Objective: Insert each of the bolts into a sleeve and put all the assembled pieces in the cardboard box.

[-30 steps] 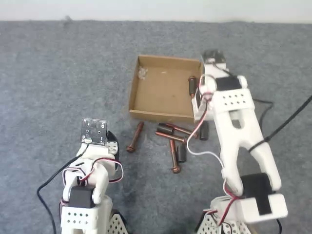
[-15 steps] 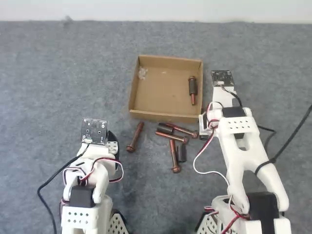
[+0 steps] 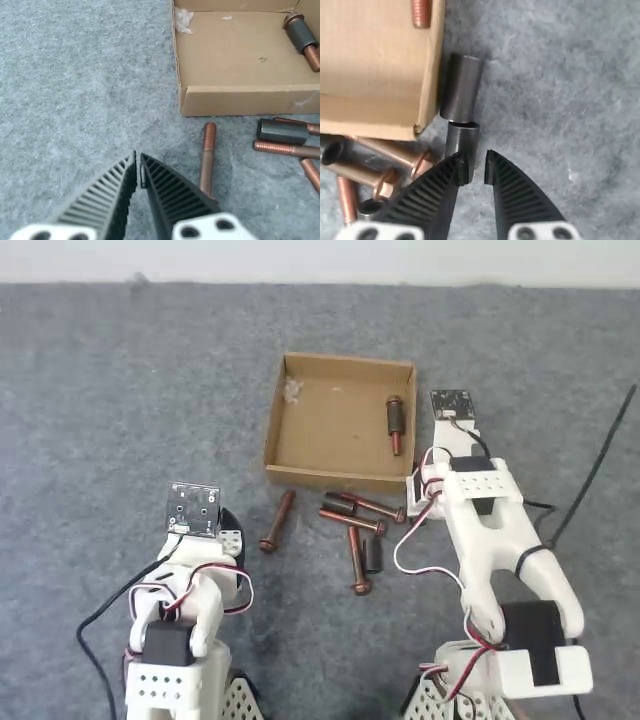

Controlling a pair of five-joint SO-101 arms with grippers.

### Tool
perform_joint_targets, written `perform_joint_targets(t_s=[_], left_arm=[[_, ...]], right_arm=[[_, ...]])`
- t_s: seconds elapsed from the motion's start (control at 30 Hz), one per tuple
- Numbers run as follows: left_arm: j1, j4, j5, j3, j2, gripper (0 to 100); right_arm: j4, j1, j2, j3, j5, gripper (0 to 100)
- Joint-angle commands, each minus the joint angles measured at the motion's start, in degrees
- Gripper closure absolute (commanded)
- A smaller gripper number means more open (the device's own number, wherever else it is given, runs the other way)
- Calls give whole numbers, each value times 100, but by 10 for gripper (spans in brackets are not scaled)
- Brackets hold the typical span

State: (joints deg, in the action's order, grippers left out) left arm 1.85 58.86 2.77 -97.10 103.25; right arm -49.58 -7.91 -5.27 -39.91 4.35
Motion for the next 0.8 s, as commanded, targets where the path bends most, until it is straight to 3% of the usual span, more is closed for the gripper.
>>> perform_joint_targets(t_s=[0.0,0.37,0.53,0.77], left_arm=[[-9,-35,-53,57,62,988],[-9,-35,-53,57,62,988],[-9,-35,-53,57,62,988],[-9,-35,-53,57,62,988]], right_arm=[[-259,-84,4,492,211,924],[-620,-312,66,800,527,923],[-646,-347,101,765,536,849],[-207,-321,681,791,536,864]])
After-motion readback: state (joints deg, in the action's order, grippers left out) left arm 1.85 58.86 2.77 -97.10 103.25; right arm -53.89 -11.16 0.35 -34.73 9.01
